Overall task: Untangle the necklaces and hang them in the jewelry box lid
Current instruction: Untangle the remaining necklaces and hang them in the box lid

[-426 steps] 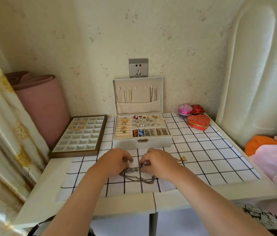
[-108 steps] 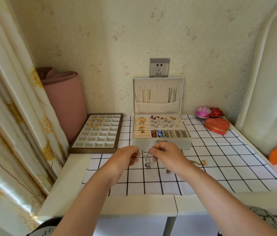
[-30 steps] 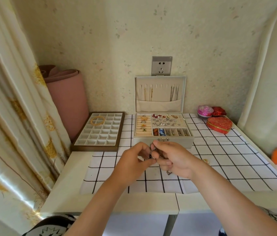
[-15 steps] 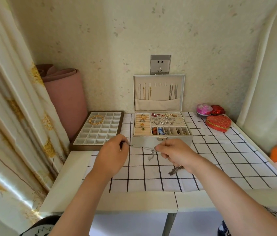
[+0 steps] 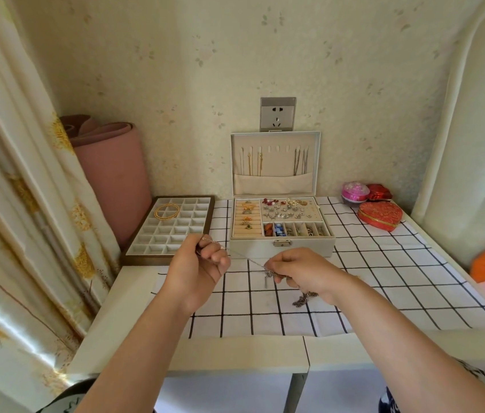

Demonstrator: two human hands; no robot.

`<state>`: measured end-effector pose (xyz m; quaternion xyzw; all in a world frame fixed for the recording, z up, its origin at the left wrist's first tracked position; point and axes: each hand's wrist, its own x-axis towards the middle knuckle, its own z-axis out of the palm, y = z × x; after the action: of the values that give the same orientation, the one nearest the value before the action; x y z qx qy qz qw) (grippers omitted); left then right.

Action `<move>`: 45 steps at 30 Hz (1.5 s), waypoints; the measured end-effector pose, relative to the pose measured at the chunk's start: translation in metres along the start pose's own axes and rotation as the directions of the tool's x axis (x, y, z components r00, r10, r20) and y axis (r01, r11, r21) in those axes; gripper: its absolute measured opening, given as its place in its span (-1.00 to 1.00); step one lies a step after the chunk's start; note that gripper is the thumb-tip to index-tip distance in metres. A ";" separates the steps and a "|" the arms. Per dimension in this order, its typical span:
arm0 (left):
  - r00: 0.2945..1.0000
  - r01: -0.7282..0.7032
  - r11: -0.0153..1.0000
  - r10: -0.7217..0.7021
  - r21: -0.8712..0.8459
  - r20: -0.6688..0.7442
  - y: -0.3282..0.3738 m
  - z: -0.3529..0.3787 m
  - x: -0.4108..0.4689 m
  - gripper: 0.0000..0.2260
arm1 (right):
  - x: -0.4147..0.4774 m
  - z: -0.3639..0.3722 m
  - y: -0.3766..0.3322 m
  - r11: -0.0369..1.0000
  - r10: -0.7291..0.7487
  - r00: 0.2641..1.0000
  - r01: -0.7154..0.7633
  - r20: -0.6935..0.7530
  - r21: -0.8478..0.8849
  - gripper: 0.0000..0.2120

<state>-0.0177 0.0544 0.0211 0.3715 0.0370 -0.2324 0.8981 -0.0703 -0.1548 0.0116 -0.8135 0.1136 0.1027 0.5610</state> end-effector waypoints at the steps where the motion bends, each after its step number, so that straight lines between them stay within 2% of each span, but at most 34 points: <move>1: 0.999 0.035 0.999 -0.035 0.007 0.030 0.002 0.000 0.000 -0.72 | -0.001 -0.001 0.000 1.000 -0.012 1.000 0.012 0.010 0.015 -0.87; 6: 0.968 0.083 0.949 -0.150 0.305 0.202 0.008 -0.001 -0.005 -0.80 | 0.000 -0.004 -0.001 0.997 -0.052 0.998 0.051 0.022 0.053 -0.84; 8: 0.950 0.077 0.937 -0.173 0.342 0.260 0.009 -0.001 -0.008 -0.70 | 0.001 -0.003 0.000 0.997 -0.062 0.998 0.060 0.025 0.050 -0.84; 12: 0.937 0.043 0.956 -0.140 0.291 0.319 0.007 0.001 -0.010 -0.71 | 0.001 0.004 0.005 0.999 -0.036 0.999 0.036 -0.001 0.016 -0.86; 15: 0.945 0.014 0.969 -0.093 0.247 0.312 0.005 0.002 -0.010 -0.75 | 0.003 0.007 0.010 0.980 -0.059 0.994 0.039 -0.095 -0.197 -0.85; 17: 0.964 0.005 0.976 -0.063 0.216 0.260 0.007 0.002 -0.008 -0.79 | 0.005 0.008 0.010 0.960 -0.108 0.990 0.079 -0.094 -0.269 -0.84; 19: 0.981 -0.028 0.979 -0.013 0.204 0.195 0.010 -0.002 -0.004 -0.83 | 0.005 0.008 0.008 0.943 -0.157 0.986 0.132 -0.057 -0.304 -0.81; 22: 0.989 -0.075 0.981 0.050 0.176 0.142 0.013 -0.007 0.001 -0.79 | 0.001 0.007 0.001 0.932 -0.198 0.980 0.189 0.002 -0.311 -0.73; 27: 0.987 -0.138 0.972 0.121 0.190 0.102 0.013 -0.004 0.000 -0.82 | -0.002 0.005 0.000 0.927 -0.140 0.985 0.167 0.102 -0.336 -0.73; 33: 0.985 -0.115 0.991 0.105 0.068 0.138 0.013 -0.008 0.001 -0.83 | 0.003 0.007 0.005 0.907 -0.160 0.987 0.142 -0.013 -0.396 -0.86; 35: 0.985 -0.097 0.981 0.070 0.167 0.161 0.015 -0.009 0.001 -0.84 | 0.005 0.008 0.006 0.916 -0.147 0.988 0.121 -0.039 -0.383 -0.80; 36: 0.984 -0.102 0.954 0.055 0.282 0.170 0.016 -0.010 0.001 -0.85 | 0.005 0.009 0.006 0.918 -0.139 0.989 0.111 -0.047 -0.381 -0.74; 38: 0.984 -0.125 0.823 0.031 0.554 0.175 0.016 -0.010 -0.001 -0.85 | 0.005 0.010 0.006 0.907 -0.125 0.991 0.095 -0.048 -0.410 -0.60; 40: 0.985 -0.115 0.725 -0.007 0.679 0.174 0.015 -0.010 -0.004 -0.83 | 0.005 0.010 0.007 0.896 -0.122 0.991 0.088 -0.052 -0.435 -0.48; 42: 0.980 -0.084 0.776 -0.051 0.625 0.194 0.013 -0.008 -0.007 -0.80 | 0.002 0.009 0.008 0.881 -0.127 0.991 0.088 -0.053 -0.464 -0.39; 45: 0.961 -0.044 0.940 -0.052 0.337 0.273 0.014 -0.006 -0.007 -0.78 | 0.000 0.008 0.009 0.821 -0.130 0.991 0.097 -0.019 -0.563 -0.24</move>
<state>-0.0172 0.0699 0.0282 0.4846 -0.1292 -0.2869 0.8162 -0.0731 -0.1501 0.0011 -0.9502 0.0457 0.0749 0.2991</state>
